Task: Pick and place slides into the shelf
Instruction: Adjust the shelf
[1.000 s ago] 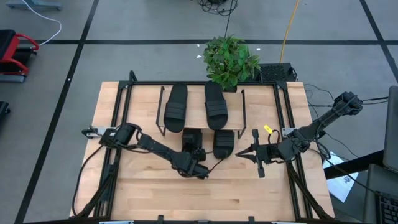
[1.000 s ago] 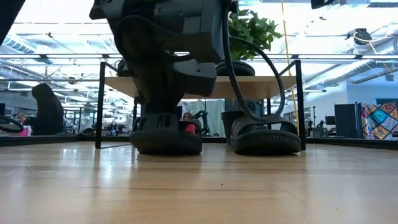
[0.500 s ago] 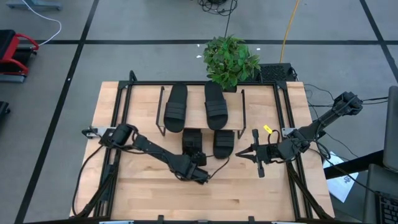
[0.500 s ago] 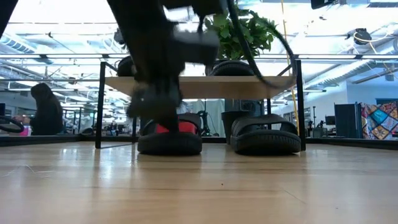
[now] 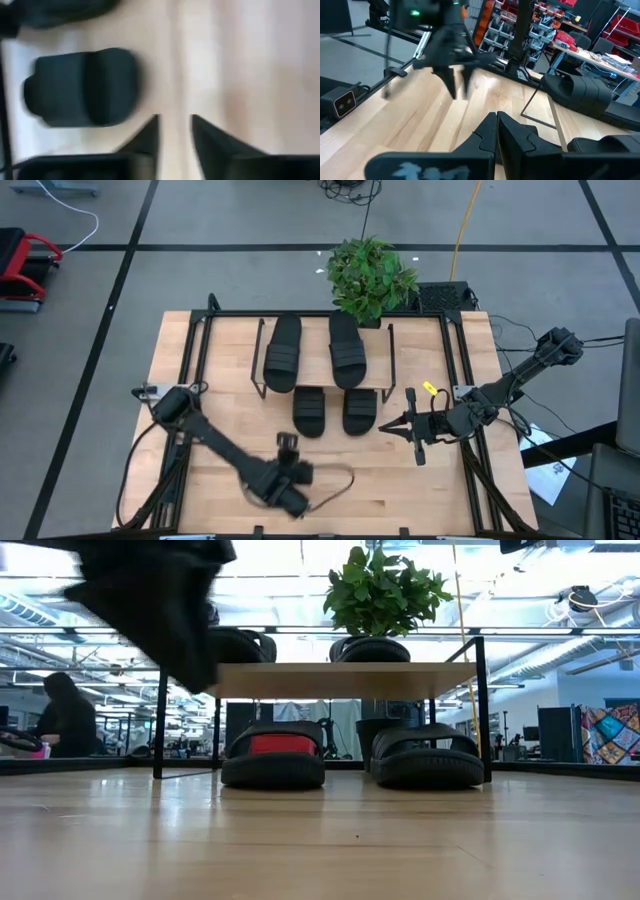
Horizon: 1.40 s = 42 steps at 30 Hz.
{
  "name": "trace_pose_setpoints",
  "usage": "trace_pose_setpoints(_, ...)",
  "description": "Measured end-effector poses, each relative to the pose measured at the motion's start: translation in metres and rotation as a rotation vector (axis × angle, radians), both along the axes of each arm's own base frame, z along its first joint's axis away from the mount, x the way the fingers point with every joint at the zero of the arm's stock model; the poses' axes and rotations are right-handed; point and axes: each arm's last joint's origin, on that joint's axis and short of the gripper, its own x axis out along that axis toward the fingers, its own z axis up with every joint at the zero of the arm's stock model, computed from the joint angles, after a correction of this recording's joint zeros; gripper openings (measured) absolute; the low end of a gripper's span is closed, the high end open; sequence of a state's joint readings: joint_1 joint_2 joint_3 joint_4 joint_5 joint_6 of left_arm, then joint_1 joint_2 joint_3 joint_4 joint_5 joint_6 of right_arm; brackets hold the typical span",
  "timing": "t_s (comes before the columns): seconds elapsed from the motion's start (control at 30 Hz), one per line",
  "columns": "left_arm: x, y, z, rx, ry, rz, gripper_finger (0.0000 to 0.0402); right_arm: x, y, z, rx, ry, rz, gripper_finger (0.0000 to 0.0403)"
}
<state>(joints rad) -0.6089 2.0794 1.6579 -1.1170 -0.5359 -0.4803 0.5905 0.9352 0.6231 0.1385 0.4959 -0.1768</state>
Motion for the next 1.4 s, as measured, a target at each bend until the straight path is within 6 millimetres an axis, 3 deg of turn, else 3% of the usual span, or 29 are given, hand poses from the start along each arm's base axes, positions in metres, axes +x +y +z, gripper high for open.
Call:
trace_pose_setpoints(0.1,-0.015,-0.018,-0.013,0.010,0.006,-0.059,0.0022,0.000,0.000,0.000,0.000,0.000,0.000,0.0006)
trace_pose_setpoints(0.23,-0.030,-0.030,-0.026,0.047,-0.111,-0.026,0.0019,0.000,0.000,0.001,0.003,-0.005,0.000,0.0006)
trace_pose_setpoints(0.43,-0.040,-0.040,-0.059,-0.006,-0.238,-0.130,0.0004,0.000,0.000,0.001,0.011,-0.006,-0.002,0.0006)
trace_pose_setpoints(0.57,-0.044,-0.026,-0.073,-0.094,-0.374,-0.172,0.0001,0.000,0.000,0.001,0.013,-0.006,-0.002,0.0006)
trace_pose_setpoints(0.97,-0.083,0.037,-0.081,-0.475,-0.933,-0.207,0.0000,0.000,0.000,0.001,0.004,-0.007,-0.001,0.0006)
trace_pose_setpoints(1.4,-0.067,0.073,-0.092,-0.435,-0.840,-0.112,0.0000,0.001,-0.003,0.001,-0.061,-0.025,-0.075,0.0006)
